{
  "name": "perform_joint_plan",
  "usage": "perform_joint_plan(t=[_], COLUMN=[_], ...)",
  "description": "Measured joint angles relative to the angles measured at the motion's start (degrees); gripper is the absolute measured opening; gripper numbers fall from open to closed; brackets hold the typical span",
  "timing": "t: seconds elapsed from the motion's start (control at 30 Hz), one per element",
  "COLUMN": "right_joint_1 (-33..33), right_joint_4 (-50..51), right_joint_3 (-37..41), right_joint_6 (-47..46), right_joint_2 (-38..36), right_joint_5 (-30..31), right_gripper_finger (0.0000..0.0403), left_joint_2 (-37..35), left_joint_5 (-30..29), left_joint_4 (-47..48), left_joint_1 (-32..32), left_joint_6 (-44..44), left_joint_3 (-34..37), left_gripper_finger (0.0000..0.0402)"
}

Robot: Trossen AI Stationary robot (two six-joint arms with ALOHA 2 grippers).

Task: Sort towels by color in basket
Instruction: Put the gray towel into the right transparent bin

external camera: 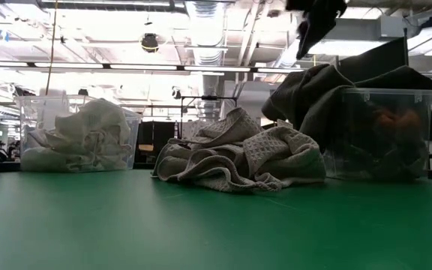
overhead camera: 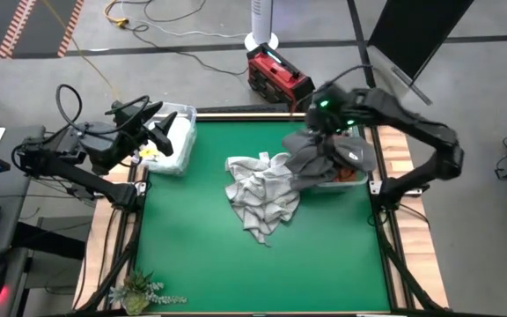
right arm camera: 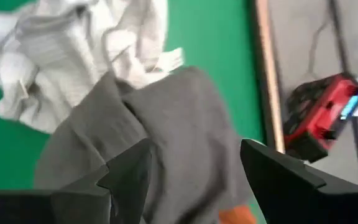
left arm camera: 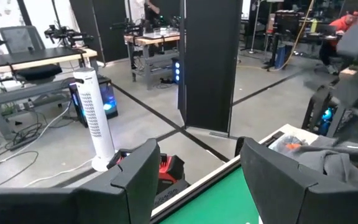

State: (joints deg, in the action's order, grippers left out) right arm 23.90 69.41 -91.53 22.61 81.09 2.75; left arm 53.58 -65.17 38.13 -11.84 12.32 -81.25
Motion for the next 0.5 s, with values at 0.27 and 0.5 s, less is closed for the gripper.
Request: perform_joint_plan(t=[0.27,0.5], right_joint_1=[-3.21,-3.34], right_joint_4=[5.53,9.62], right_joint_3=[0.04,-0.07], right_joint_6=[3.11,6.11], right_joint_2=[12.44,20.07], right_joint_5=[1.47,10.91], right_gripper_finger=[0.0286,0.0245], left_joint_2=[0.00,0.00], left_joint_5=[0.50,0.53], left_joint_4=[0.13,0.15], left_joint_1=[-0.02,0.00], left_joint_6=[0.22,-0.60], left_joint_3=[0.00,0.00], left_gripper_finger=[0.0214,0.0214])
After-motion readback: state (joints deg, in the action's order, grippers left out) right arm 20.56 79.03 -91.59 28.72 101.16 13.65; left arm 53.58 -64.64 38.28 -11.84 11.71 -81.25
